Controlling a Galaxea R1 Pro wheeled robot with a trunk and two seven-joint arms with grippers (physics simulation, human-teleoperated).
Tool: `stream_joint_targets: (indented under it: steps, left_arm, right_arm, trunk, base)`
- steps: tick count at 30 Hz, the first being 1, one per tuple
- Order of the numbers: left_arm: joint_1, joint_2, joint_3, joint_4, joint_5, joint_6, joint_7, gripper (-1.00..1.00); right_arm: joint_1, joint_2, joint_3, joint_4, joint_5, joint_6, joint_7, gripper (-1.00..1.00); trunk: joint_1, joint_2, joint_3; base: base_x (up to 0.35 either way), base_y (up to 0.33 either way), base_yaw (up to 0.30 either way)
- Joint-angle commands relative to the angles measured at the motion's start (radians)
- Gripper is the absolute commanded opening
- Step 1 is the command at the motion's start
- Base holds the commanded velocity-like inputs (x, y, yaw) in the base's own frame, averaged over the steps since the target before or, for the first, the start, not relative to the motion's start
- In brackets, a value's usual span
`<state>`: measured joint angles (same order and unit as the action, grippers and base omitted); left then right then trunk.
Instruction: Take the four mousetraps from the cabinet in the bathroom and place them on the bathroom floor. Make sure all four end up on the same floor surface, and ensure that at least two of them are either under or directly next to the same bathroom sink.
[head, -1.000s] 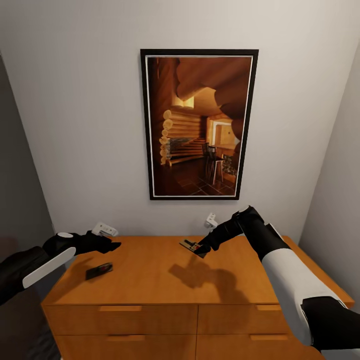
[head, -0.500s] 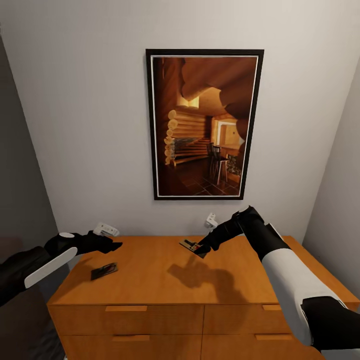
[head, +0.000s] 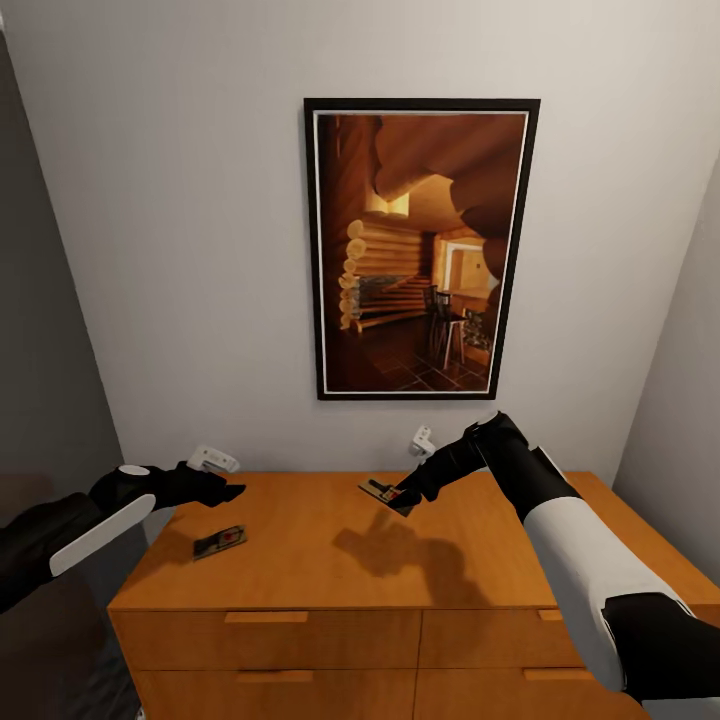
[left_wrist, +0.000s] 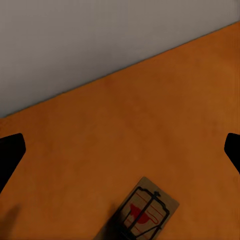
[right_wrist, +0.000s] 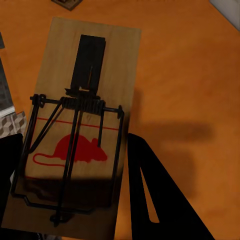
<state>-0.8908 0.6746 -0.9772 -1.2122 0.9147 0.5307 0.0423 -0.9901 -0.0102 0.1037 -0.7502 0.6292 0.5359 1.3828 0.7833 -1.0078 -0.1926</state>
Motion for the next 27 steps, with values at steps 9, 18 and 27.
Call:
stream_joint_targets:
  steps: [9,18,27]
  left_arm:
    - [-0.002,-0.001,-0.003,-0.003,0.007,0.003,0.004,1.0]
    - [-0.002,-0.001,-0.003,-0.003,0.007,0.003,0.004,1.0]
    - [-0.002,-0.001,-0.003,-0.003,0.007,0.003,0.004,1.0]
  right_arm:
    - [-0.001,-0.001,0.002,0.0,0.002,0.016,0.005,-1.0]
    - [-0.001,-0.001,0.002,0.006,0.002,0.015,0.001,-1.0]
    - [-0.001,-0.001,0.002,0.006,0.001,0.015,0.001,-1.0]
  trunk:
    - [0.0,-0.001,-0.002]
    - [0.0,-0.001,-0.002]
    - [0.0,-0.001,-0.002]
  base:
    - [0.0,0.001,0.0]
    - [0.0,0.046,0.0]
    - [0.0,0.088,0.0]
